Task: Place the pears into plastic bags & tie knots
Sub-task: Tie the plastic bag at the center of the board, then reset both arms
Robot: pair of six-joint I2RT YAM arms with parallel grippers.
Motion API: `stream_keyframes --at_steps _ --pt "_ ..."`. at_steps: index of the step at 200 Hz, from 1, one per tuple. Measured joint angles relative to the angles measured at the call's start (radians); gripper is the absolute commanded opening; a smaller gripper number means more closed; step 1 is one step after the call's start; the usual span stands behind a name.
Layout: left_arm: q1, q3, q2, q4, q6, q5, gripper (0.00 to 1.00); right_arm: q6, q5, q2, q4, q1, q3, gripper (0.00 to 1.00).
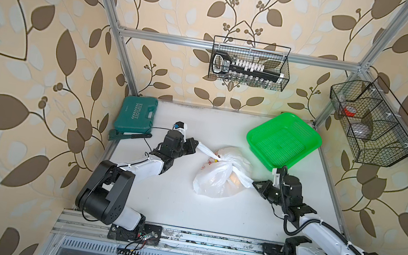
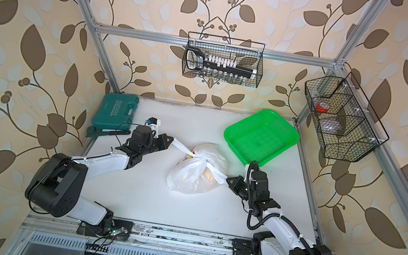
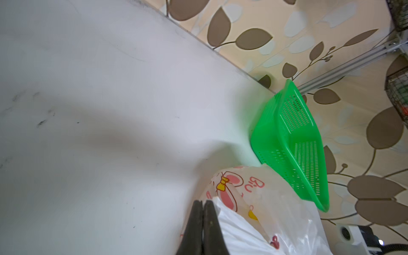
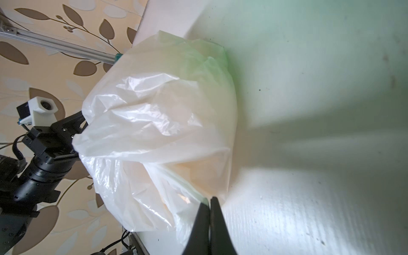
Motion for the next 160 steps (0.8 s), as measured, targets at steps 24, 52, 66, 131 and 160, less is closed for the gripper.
stream_keyframes --at_steps 24,52,66,131,160 --pt "0.000 0.000 0.037 -0.019 0.000 -0.012 0.00 0.021 0.002 -0.008 -0.009 -0.005 0.000 0.00" --pt "0.006 0.015 0.034 -0.047 0.012 -0.016 0.49 0.027 -0.002 -0.025 -0.051 -0.008 0.026 0.58" --pt "0.025 0.047 0.017 -0.091 0.023 -0.044 0.97 0.025 0.013 -0.049 -0.108 -0.016 0.064 1.00" --pt "0.048 0.213 -0.280 -0.275 0.178 -0.373 0.99 -0.087 0.279 -0.145 -0.378 -0.050 0.451 1.00" --pt "0.066 0.114 -0.380 -0.167 0.373 -0.564 0.99 -0.219 0.589 -0.092 -0.318 -0.060 0.499 1.00"
